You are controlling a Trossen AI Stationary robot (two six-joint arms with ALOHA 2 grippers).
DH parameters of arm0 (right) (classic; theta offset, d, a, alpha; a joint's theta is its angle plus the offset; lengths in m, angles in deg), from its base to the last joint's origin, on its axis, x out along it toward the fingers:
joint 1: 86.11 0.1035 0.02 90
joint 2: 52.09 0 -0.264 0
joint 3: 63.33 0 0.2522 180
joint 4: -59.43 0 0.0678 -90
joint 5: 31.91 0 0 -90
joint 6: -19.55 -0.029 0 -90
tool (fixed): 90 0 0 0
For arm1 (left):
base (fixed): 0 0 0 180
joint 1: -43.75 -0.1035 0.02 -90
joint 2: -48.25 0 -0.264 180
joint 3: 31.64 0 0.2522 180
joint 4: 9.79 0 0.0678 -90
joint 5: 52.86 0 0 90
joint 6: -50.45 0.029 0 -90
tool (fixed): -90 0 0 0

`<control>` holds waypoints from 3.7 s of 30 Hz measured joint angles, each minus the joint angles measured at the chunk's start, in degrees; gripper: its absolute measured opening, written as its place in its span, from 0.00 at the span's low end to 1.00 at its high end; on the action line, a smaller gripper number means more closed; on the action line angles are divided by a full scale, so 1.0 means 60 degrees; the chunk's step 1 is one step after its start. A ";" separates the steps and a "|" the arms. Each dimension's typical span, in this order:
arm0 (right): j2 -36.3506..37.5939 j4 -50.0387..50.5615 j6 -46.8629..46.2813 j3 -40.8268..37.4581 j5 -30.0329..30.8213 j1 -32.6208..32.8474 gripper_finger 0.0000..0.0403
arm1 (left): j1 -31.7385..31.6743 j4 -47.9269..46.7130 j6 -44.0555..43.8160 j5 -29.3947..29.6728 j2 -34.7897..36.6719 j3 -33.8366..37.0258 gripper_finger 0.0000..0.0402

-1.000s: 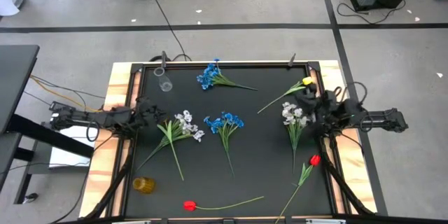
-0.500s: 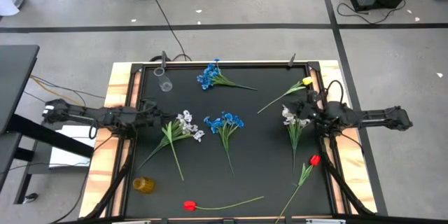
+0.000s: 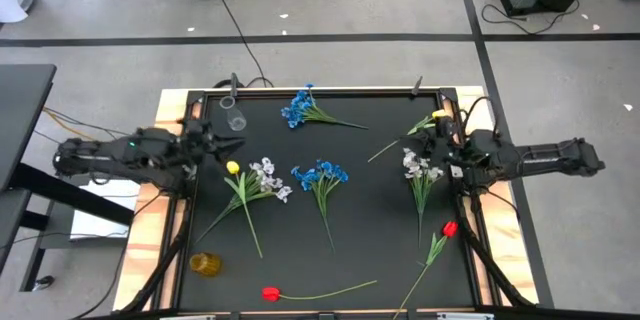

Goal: Sort flowers into vase by color
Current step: Put the right white flowers into the transparent vase

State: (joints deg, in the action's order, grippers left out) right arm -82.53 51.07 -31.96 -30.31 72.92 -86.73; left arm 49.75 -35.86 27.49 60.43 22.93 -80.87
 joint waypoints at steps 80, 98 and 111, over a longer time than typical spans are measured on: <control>-0.6616 1.3146 -0.7521 0.2912 -0.3152 0.2270 0.69 | -0.0338 -0.0993 0.2714 -0.1297 -0.2655 -0.4782 0.59; -0.6598 1.1365 -0.8297 0.1374 -0.2996 0.2262 0.52 | -0.0338 -0.0993 0.2711 -0.1297 -0.2655 -0.4779 0.59; -0.6616 1.0969 -0.8439 0.1495 -0.2907 0.2262 0.11 | -0.0338 -0.0993 0.2707 -0.1297 -0.2655 -0.4779 0.59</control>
State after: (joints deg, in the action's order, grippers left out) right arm -122.22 116.88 -82.59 -21.34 55.47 -73.16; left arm 47.72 -41.81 43.73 52.65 7.00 -109.54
